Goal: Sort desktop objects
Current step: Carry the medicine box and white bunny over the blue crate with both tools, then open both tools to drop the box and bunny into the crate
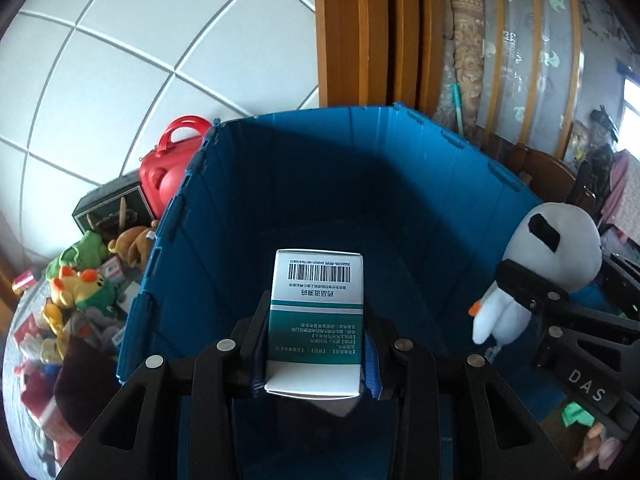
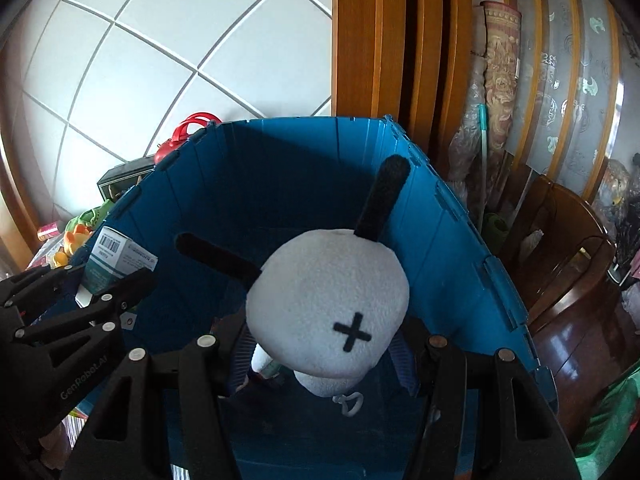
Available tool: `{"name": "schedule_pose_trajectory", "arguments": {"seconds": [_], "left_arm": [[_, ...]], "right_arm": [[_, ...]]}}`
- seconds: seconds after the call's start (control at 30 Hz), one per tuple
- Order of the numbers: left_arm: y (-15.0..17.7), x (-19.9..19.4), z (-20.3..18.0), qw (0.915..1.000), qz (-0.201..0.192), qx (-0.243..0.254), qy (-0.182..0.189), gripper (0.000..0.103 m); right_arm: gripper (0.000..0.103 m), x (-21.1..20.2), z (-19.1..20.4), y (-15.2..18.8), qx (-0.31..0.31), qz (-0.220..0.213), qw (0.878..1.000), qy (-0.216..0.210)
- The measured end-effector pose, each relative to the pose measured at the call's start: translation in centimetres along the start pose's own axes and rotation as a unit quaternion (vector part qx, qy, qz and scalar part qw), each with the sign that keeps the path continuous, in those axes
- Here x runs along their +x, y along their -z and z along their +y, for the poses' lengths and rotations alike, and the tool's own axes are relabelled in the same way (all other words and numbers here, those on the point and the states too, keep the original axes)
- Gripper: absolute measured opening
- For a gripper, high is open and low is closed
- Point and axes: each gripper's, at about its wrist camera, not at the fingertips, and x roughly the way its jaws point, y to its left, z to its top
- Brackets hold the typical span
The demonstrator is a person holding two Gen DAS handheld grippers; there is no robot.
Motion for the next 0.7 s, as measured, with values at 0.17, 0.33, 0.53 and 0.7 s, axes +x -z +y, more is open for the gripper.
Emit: {"name": "schedule_pose_trajectory", "arguments": {"seconds": [0.17,0.33,0.53,0.7], "left_arm": [[0.6,0.0,-0.2,0.9999,-0.007,-0.005,-0.009,0.073],[0.9,-0.3,0.4,0.9995,-0.024,-0.014,-0.017,0.074],[0.8,-1.1,1.2,0.9986,-0.036,-0.026,-0.028,0.077],[1.1,-3.0,2.3,0.9969,-0.057,-0.034,-0.042,0.077]], "right_arm": [[0.067,0.8,-1.1,0.0,0.009,-0.003,1.0,-0.002],[0.102,0.2,-0.9,-0.4,0.009,-0.023,1.0,0.007],[0.103,-0.4,-1.0,-1.0,-0.001,-0.037,0.999,0.001],[0.103,-1.0,-0.9,-1.0,-0.002,-0.044,0.999,-0.011]]}}
